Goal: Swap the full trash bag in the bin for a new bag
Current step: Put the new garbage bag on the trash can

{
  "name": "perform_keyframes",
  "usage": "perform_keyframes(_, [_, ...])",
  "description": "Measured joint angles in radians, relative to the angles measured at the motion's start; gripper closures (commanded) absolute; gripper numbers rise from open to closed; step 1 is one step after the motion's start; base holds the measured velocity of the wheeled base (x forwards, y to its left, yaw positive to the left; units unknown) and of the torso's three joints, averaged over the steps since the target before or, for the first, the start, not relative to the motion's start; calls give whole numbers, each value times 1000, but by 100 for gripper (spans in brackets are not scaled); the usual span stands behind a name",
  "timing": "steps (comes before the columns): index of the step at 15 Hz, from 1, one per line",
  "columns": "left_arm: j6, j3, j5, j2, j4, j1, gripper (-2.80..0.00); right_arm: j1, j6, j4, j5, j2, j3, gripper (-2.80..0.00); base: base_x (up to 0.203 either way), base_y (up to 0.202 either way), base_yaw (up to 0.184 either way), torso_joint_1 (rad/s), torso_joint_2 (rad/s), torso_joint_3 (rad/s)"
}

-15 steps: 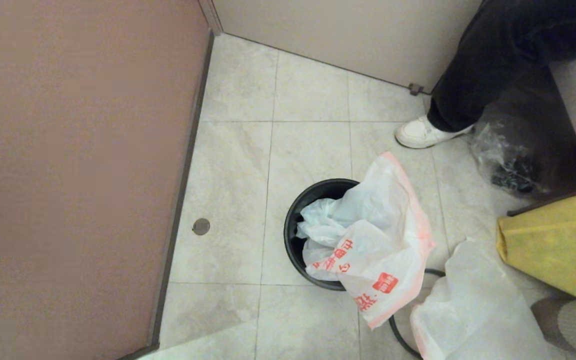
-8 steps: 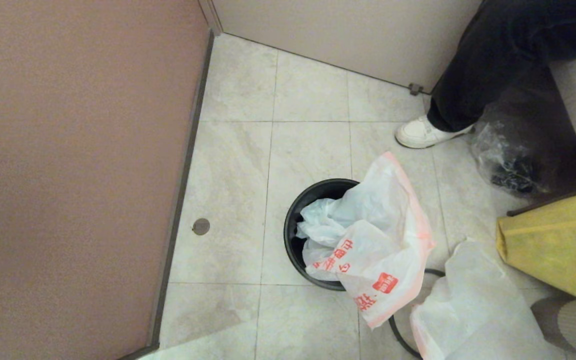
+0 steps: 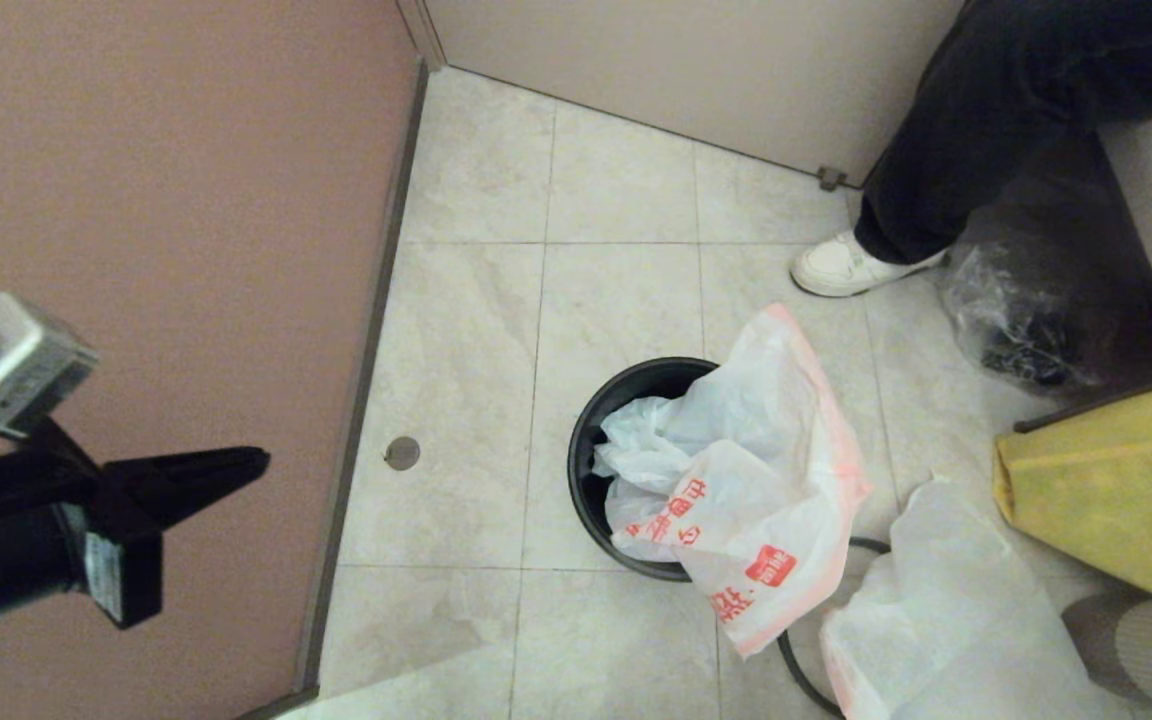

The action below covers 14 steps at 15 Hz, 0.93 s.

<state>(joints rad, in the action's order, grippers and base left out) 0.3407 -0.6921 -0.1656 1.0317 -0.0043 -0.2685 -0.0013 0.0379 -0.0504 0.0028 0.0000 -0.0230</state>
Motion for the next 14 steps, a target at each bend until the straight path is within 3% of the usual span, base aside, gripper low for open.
perform_keyframes(3, [-121,-28,-19,106,15,-93,0,0,0,0,0,0,0,0,0,0,0,0,0,0])
perform_keyframes(6, [-138,-43,-22,207,4,-148,0,0,1,0,0,0,0,0,0,0,0,0,0,0])
perform_keyframes(8, [-181,-56,-11,277,-39,-190,0,0,0,0,0,0,0,0,0,0,0,0,0,0])
perform_keyframes(10, [-231,-88,42,339,-83,-231,0,0,0,0,0,0,0,0,0,0,0,0,0,0])
perform_keyframes(14, [-237,-136,208,438,-89,-298,0,0,0,0,0,0,0,0,0,0,0,0,0,0])
